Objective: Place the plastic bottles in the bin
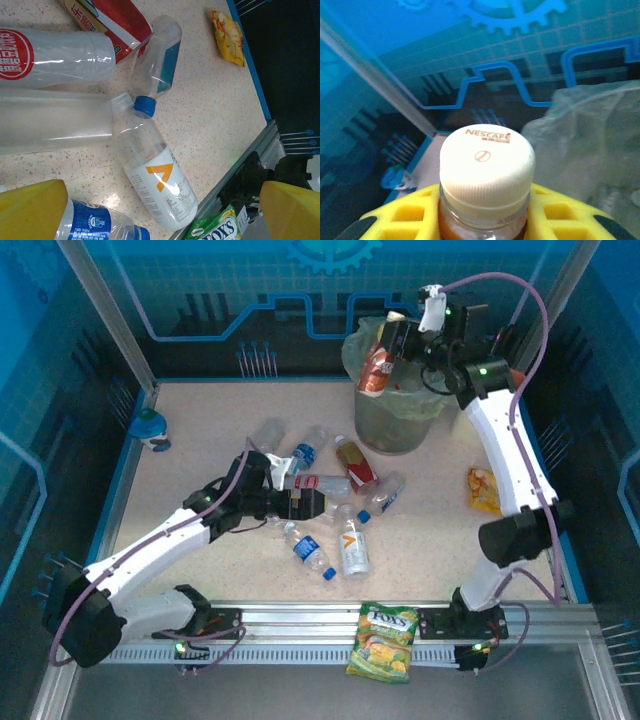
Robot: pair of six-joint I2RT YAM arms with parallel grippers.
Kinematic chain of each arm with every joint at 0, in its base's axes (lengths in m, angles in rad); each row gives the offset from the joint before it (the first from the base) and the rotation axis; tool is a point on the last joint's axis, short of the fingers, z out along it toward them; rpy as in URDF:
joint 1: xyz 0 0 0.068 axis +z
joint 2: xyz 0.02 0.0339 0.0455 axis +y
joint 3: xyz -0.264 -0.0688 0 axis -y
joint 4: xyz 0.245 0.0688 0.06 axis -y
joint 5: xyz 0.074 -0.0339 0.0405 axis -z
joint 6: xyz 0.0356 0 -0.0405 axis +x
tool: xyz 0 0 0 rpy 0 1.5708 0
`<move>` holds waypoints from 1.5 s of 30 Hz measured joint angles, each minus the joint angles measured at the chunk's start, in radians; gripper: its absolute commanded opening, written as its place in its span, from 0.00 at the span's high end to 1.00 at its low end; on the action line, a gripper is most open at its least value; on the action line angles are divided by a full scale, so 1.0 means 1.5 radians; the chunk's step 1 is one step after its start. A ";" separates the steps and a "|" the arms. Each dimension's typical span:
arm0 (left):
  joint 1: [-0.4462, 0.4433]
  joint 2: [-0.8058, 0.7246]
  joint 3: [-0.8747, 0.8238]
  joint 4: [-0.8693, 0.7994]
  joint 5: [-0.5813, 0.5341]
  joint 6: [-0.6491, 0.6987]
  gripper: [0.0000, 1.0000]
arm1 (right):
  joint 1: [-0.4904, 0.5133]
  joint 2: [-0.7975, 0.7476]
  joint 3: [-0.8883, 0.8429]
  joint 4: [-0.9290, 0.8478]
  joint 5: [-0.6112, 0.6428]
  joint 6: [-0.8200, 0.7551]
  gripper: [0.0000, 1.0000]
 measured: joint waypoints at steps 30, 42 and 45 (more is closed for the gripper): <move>0.000 -0.053 -0.028 -0.024 -0.056 -0.017 0.01 | -0.039 0.322 0.148 -0.103 0.089 -0.025 0.33; 0.000 -0.053 -0.028 -0.036 -0.076 -0.014 0.01 | -0.039 0.323 0.159 -0.127 0.093 -0.052 0.00; 0.001 -0.053 -0.027 -0.056 -0.096 -0.010 0.01 | -0.039 0.317 0.172 -0.144 0.095 -0.062 0.00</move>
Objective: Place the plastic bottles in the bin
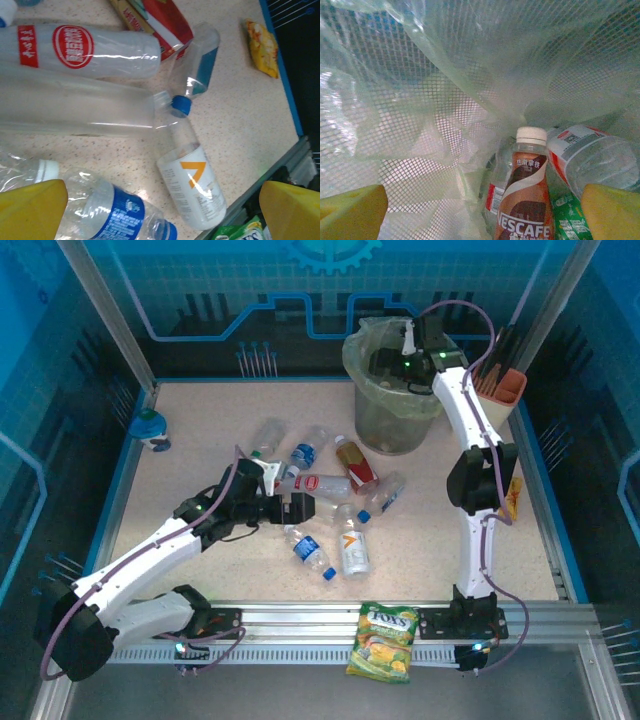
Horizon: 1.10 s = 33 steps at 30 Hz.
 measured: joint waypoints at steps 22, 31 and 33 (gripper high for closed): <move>0.269 0.322 0.236 -0.007 -0.100 0.142 0.01 | 0.007 -0.394 -0.314 -0.018 0.016 -0.050 0.00; 0.306 0.474 0.295 0.017 -0.081 0.223 0.01 | 0.015 -0.572 -0.428 0.018 0.020 -0.065 0.00; 0.308 0.493 0.296 0.019 -0.079 0.228 0.01 | 0.015 -0.596 -0.431 0.018 0.019 -0.065 0.00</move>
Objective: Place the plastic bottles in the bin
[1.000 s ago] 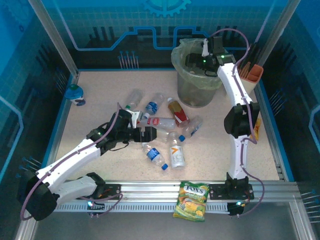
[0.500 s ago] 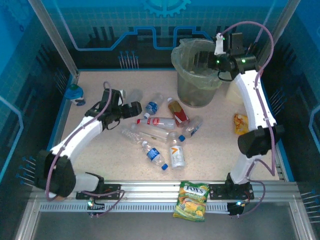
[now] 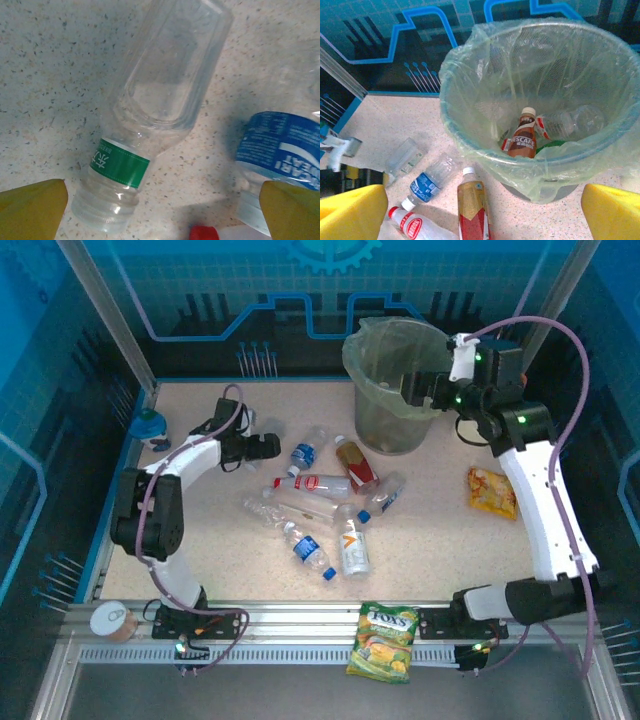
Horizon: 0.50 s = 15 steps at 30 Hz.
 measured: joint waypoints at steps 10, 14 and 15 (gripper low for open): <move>0.000 0.079 0.056 -0.009 -0.001 0.016 0.01 | -0.001 -0.022 -0.058 -0.005 -0.043 0.016 0.00; 0.000 0.087 0.076 -0.028 -0.001 0.016 0.01 | -0.001 -0.028 -0.080 -0.005 -0.051 0.023 0.00; 0.000 0.089 0.078 -0.033 -0.001 0.016 0.01 | -0.001 -0.030 -0.083 -0.006 -0.052 0.024 0.00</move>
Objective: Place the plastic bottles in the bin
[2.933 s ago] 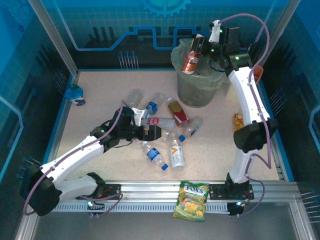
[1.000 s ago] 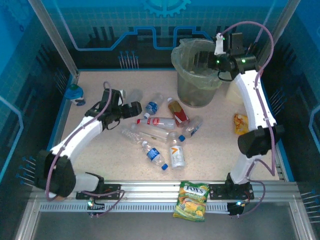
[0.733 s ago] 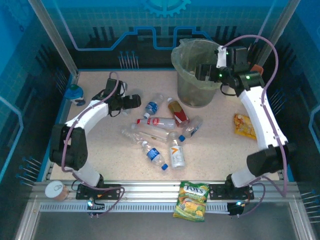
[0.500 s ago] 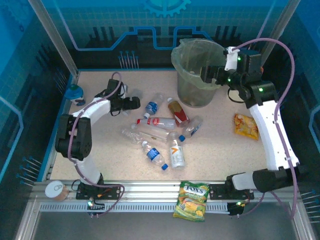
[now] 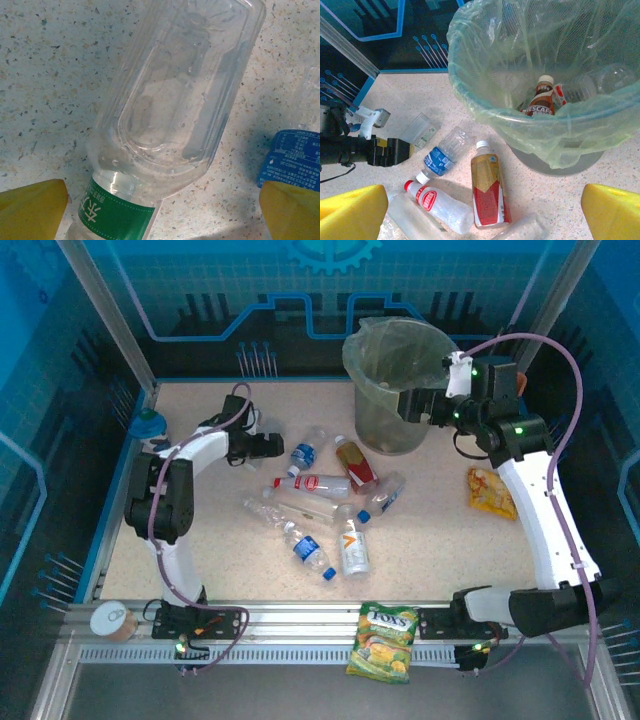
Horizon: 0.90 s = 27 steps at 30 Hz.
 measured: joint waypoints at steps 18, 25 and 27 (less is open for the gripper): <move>-0.001 0.030 0.008 -0.082 -0.033 -0.003 0.47 | -0.010 -0.011 -0.013 0.011 -0.027 0.024 0.00; -0.001 0.047 0.025 -0.100 -0.041 -0.005 0.61 | -0.013 -0.013 -0.013 0.011 -0.036 0.024 0.00; -0.001 0.045 0.025 -0.101 -0.043 -0.005 0.64 | -0.013 -0.013 -0.013 0.011 -0.043 0.025 0.00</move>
